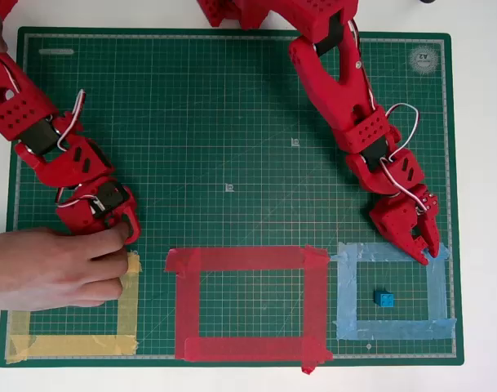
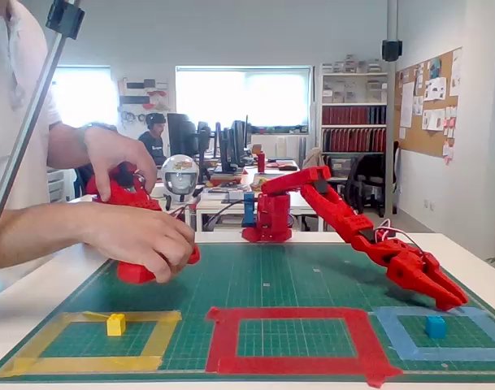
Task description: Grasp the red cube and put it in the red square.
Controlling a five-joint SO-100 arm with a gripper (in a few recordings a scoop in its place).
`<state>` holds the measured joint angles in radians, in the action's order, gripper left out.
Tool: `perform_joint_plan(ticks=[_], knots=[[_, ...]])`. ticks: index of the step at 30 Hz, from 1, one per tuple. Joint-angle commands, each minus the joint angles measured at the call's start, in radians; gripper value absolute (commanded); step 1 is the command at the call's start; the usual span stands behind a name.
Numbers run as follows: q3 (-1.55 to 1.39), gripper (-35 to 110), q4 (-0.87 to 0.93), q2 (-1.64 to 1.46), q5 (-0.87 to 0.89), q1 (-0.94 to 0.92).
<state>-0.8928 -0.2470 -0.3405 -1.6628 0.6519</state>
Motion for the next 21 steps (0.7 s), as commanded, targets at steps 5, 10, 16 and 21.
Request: perform_joint_plan(ticks=[5, 10, 16, 21], knots=[[-0.081, 1, -0.015, -0.199, -0.009, -0.025], [-0.209, 1, 0.015, -0.35, 0.041, 0.006], [-0.469, 1, 0.086, -0.627, 0.101, 0.06], [-0.661, 1, 0.086, -0.825, 0.101, 0.054]])
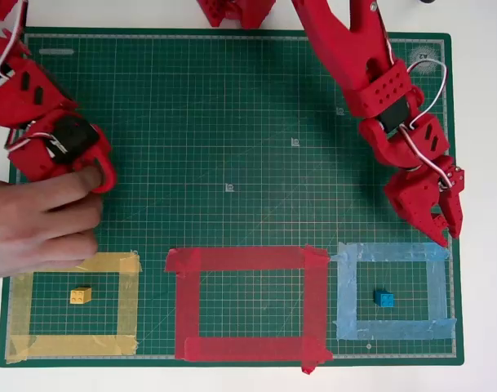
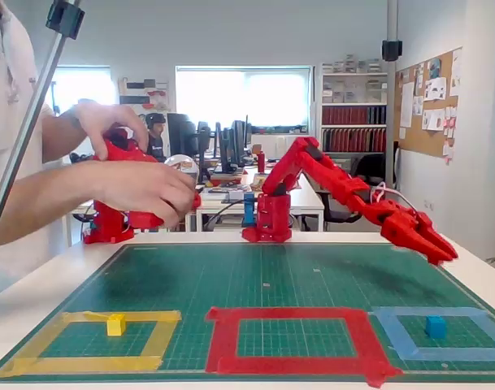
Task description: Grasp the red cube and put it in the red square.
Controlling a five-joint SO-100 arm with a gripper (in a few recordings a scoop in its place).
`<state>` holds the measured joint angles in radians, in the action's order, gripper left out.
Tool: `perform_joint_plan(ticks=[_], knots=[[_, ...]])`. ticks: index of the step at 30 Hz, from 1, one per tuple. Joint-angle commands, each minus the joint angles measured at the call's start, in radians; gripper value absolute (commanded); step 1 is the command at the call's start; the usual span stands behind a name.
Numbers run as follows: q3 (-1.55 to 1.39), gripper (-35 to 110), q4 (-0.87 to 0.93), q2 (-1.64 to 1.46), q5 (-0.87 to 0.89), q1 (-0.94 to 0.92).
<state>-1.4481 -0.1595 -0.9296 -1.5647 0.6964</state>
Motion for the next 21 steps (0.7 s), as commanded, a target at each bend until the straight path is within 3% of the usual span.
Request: perform_joint_plan(ticks=[1, 14, 18, 21], knots=[[-0.138, 1, -0.002, -0.272, 0.003, -0.003], [-0.387, 1, -0.023, -0.453, -0.003, -0.308], [-0.502, 1, -0.295, -0.383, -0.006, -0.354], [-0.491, 1, -0.345, -0.316, -0.014, -0.374]])
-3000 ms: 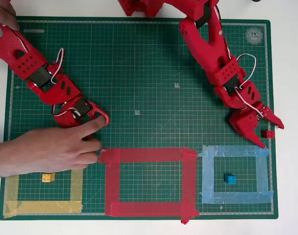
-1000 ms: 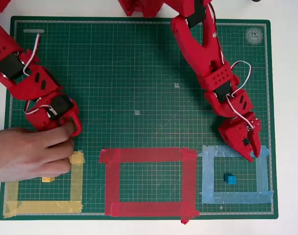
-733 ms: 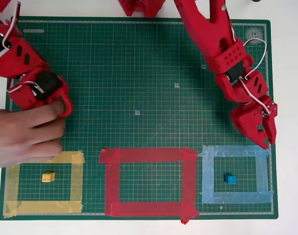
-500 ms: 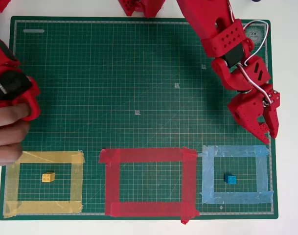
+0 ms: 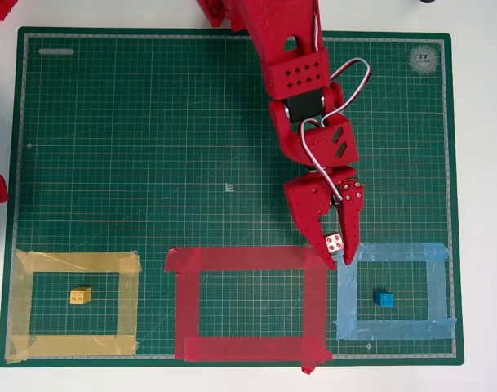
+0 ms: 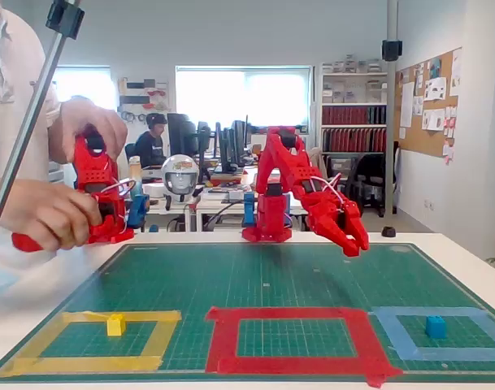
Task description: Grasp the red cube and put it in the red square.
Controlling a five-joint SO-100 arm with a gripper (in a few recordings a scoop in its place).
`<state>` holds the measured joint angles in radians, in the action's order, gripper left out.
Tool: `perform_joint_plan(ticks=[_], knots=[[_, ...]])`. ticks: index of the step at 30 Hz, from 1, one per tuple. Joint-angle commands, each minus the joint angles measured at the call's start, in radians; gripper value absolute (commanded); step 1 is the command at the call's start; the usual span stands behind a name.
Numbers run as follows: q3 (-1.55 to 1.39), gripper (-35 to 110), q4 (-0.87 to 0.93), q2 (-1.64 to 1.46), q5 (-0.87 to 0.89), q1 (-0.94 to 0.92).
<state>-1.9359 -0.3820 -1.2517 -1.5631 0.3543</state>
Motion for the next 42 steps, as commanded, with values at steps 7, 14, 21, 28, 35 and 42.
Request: perform_joint_plan(ticks=[7, 14, 21, 28, 35, 42], knots=[[0.063, 1, -0.229, 0.156, -0.058, -0.089], [0.163, 1, -0.282, 0.281, -0.066, -0.129], [0.164, 1, -0.282, 0.325, -0.066, -0.13], [0.034, 1, -0.282, 0.267, -0.066, -0.11], [-0.003, 1, -0.347, 0.268, -0.069, -0.106], [-0.044, 1, -0.393, 0.279, -0.12, -0.098]])
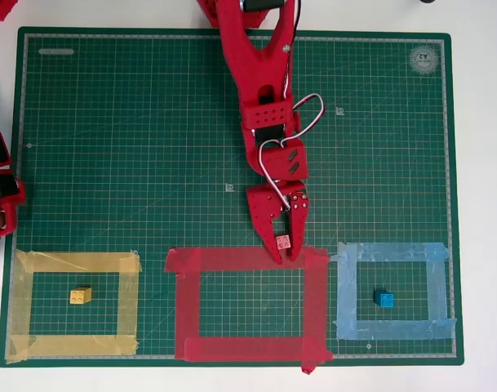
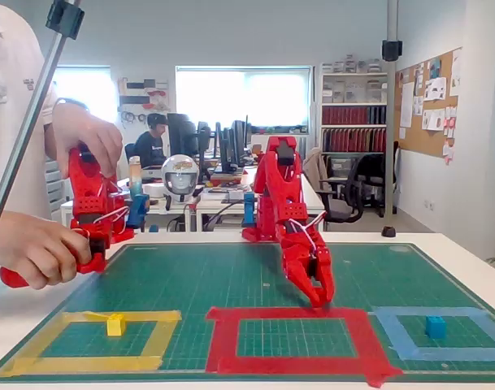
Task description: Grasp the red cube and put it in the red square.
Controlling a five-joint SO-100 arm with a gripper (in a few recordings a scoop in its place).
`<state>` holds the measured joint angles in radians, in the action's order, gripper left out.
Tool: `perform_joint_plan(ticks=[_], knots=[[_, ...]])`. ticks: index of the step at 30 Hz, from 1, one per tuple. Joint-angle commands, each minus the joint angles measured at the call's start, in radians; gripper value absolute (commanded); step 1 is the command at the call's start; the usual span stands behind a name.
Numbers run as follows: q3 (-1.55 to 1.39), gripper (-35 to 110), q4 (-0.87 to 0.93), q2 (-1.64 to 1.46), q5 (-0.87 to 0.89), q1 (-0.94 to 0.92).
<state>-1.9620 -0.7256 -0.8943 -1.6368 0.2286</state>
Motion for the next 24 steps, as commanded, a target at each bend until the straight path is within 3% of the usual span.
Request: perform_joint_plan(ticks=[1, 24], knots=[[-0.023, 1, -0.064, -0.074, -0.049, 0.028], [-0.067, 10, -0.12, -0.067, -0.058, 0.029]])
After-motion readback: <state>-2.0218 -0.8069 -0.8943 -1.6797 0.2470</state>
